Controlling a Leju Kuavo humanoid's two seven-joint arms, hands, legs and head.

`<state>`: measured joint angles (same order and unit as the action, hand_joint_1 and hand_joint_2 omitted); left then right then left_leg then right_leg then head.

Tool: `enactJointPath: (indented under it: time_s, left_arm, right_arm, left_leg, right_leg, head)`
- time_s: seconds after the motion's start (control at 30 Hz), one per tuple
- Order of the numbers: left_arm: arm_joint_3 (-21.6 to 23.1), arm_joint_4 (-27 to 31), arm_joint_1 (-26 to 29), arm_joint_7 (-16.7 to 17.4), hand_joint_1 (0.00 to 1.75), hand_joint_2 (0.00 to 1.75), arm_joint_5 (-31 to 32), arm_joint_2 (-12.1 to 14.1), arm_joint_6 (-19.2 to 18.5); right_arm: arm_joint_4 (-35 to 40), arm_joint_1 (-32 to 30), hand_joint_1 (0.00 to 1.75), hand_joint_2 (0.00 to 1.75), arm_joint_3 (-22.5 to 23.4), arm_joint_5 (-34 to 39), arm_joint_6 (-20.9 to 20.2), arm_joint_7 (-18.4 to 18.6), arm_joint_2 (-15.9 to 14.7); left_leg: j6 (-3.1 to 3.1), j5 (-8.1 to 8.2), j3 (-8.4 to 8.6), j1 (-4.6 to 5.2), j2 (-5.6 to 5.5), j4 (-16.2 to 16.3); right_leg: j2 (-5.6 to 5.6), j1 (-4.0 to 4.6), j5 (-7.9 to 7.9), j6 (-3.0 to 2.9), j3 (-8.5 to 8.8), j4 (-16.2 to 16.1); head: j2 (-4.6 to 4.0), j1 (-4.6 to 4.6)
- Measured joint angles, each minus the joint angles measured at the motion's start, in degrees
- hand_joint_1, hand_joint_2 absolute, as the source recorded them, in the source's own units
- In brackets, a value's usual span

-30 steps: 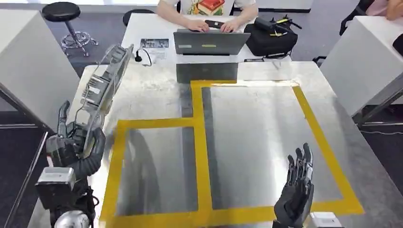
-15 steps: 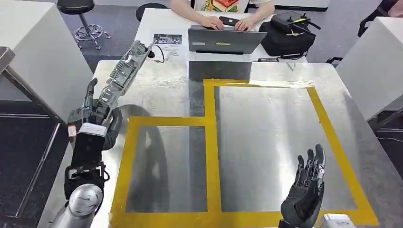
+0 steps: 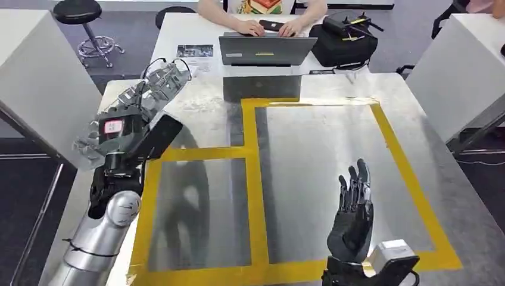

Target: Take the parts from the cabinet and place them on the table.

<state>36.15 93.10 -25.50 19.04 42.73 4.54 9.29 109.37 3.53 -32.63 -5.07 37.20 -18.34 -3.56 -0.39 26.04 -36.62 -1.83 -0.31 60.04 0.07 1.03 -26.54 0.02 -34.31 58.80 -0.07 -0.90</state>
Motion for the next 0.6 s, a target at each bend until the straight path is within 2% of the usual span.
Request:
enactJointPath:
  time_s: [0.03, 0.07, 0.1, 0.13, 0.17, 0.2, 0.23, 0.27, 0.3, 0.37, 0.4, 0.43, 0.47, 0.5, 0.53, 0.57, 0.6]
  left_arm:
    - [0.4, -1.7, -1.3, 0.3, 1.75, 1.75, 0.6, -0.5, -0.8]
    - [0.9, -3.1, -2.4, 0.5, 1.75, 1.75, 1.1, -1.2, -1.5]
    - [1.2, -5.1, -3.6, 0.6, 1.75, 1.75, 2.2, -2.1, -2.5]
    - [1.6, -6.5, -4.9, 0.5, 1.75, 1.75, 3.0, -3.0, -3.2]
    - [2.2, -7.8, -5.9, 0.5, 1.75, 1.75, 3.7, -3.7, -3.7]
    - [2.6, -8.7, -6.6, 0.4, 1.75, 1.75, 4.1, -4.1, -4.0]
    - [3.3, -10.0, -7.1, 0.2, 1.75, 1.75, 4.7, -4.9, -4.4]
    - [3.9, -11.6, -7.7, -0.1, 1.75, 1.75, 5.2, -5.6, -4.7]
    - [4.6, -14.3, -8.8, -0.5, 1.75, 1.75, 5.9, -6.9, -4.7]
    - [6.2, -19.8, -11.8, -1.2, 1.75, 1.75, 7.1, -9.8, -4.6]
    - [7.1, -21.5, -12.6, -1.7, 1.75, 1.75, 7.5, -11.1, -4.5]
    - [7.7, -22.2, -13.1, -2.1, 1.75, 1.75, 7.5, -11.7, -4.4]
    - [8.3, -23.3, -13.4, -2.6, 1.75, 1.75, 7.5, -12.4, -4.4]
    - [8.5, -24.1, -13.6, -2.7, 1.75, 1.75, 7.6, -12.9, -4.4]
    - [8.8, -25.2, -13.6, -2.8, 1.75, 1.75, 7.6, -13.4, -4.4]
    - [8.8, -25.9, -13.8, -2.8, 1.75, 1.75, 7.6, -13.8, -4.5]
    - [8.9, -26.6, -14.1, -2.8, 1.75, 1.75, 7.6, -14.0, -4.5]
  right_arm:
    - [-0.2, 0.4, 0.00, 0.00, -0.1, 0.3, -0.2, -0.2, 0.0]
    - [-0.3, 0.8, 0.00, 0.00, -0.1, 0.7, -0.4, -0.3, 0.0]
    - [-0.4, 1.2, 0.00, 0.00, -0.3, 1.3, -0.6, -0.6, 0.0]
    - [-0.5, 1.8, 0.00, 0.00, -0.7, 1.8, -0.9, -1.0, 0.0]
    - [-0.6, 2.5, 0.00, 0.00, -1.0, 2.2, -1.2, -1.2, 0.0]
    - [-0.7, 2.7, 0.00, 0.00, -1.2, 2.4, -1.2, -1.3, 0.1]
    - [-0.9, 2.7, 0.00, 0.00, -1.6, 2.6, -1.3, -1.5, 0.2]
    - [-1.0, 2.7, 0.00, 0.00, -1.7, 2.8, -1.3, -1.7, 0.3]
    - [-1.2, 3.0, 0.00, 0.00, -2.1, 3.1, -1.2, -1.9, 0.3]
    - [-1.4, 4.3, 0.00, 0.00, -3.0, 3.3, -1.2, -2.1, 0.4]
    - [-1.4, 4.8, 0.00, 0.00, -3.5, 3.5, -1.1, -2.3, 0.4]
    - [-1.4, 5.1, 0.00, 0.00, -3.7, 3.6, -1.1, -2.3, 0.5]
    - [-1.4, 5.2, 0.00, 0.00, -4.0, 3.6, -1.0, -2.4, 0.6]
    - [-1.4, 5.1, 0.00, 0.00, -4.2, 3.6, -1.0, -2.4, 0.6]
    - [-1.5, 5.1, 0.00, 0.00, -4.3, 3.7, -1.0, -2.4, 0.6]
    - [-1.5, 5.1, 0.00, 0.00, -4.3, 3.7, -1.0, -2.5, 0.7]
    - [-1.5, 5.3, 0.00, 0.00, -4.4, 3.8, -1.0, -2.7, 0.9]
  left_leg:
    - [0.20, -0.11, -0.06, 0.01, -0.11, 0.0]
    - [0.46, -0.26, 0.01, -0.44, -0.10, -0.2]
    - [0.66, -0.23, 0.11, -0.52, -0.12, -0.2]
    - [0.77, -0.26, 0.11, -0.54, -0.18, -0.2]
    - [0.84, -0.29, 0.06, -0.53, -0.21, -0.2]
    - [0.94, -0.22, 0.05, -0.51, -0.21, -0.2]
    - [1.03, -0.15, 0.09, -0.49, -0.18, -0.2]
    - [1.03, -0.08, 0.13, -0.49, -0.18, -0.2]
    - [1.02, -0.05, 0.20, -0.49, -0.26, -0.2]
    - [0.98, -0.02, 0.37, -0.49, -0.74, -0.3]
    - [0.94, -0.02, 0.40, -0.56, -0.86, -0.5]
    - [0.68, -0.23, 0.33, -0.39, -0.99, -0.9]
    - [0.30, -0.46, 0.21, -0.49, -0.99, -1.1]
    - [-0.02, -0.54, 0.16, -0.53, -0.84, -1.3]
    - [-0.28, -0.68, 0.38, -0.49, -0.63, -1.6]
    - [-0.67, -0.58, 0.61, -0.36, -0.48, -1.7]
    - [-0.75, 0.10, -0.26, -0.45, 0.05, -1.2]
  right_leg:
    - [-0.06, -0.07, 0.05, 0.15, -0.04, 0.0]
    - [-0.02, -0.12, -0.37, 0.46, -0.47, 0.3]
    - [0.20, -0.22, -1.31, 1.05, -1.27, 1.6]
    - [0.18, -0.52, -2.72, 1.52, -2.62, 4.5]
    - [0.16, -0.85, -4.41, 1.92, -4.83, 8.9]
    - [0.16, -1.08, -5.80, 2.19, -7.28, 13.5]
    - [0.15, -1.22, -6.21, 2.34, -9.10, 16.6]
    - [0.16, -1.32, -5.44, 2.39, -9.94, 17.3]
    - [0.15, -1.40, -3.20, 2.33, -9.39, 15.0]
    - [0.16, -1.46, 2.57, 1.87, -5.59, 5.2]
    - [0.24, -1.38, 3.12, 1.60, -3.97, 1.1]
    - [0.26, -1.10, 2.55, 1.47, -3.13, 0.8]
    - [0.26, -0.68, 2.74, 1.01, -2.54, -0.2]
    - [0.23, -0.67, 2.42, 0.64, -2.49, -0.4]
    - [0.40, -0.65, 2.50, 0.56, -2.50, -0.4]
    - [0.43, -0.76, 2.78, 0.16, -2.14, -1.2]
    - [0.40, -1.17, 3.14, -0.13, -1.53, -1.9]
  head:
    - [0.00, 0.02]
    - [0.00, 0.13]
    - [0.00, 0.13]
    - [0.00, -0.74]
    - [0.00, -1.29]
    - [0.00, -1.46]
    - [0.00, -1.64]
    - [0.00, -1.77]
    - [0.00, -1.94]
    - [0.00, -2.21]
    - [0.00, -2.43]
    - [0.00, -2.47]
    - [0.00, -2.62]
    - [0.00, -2.88]
    - [0.00, -2.82]
    - [0.00, -2.62]
    - [0.00, -2.12]
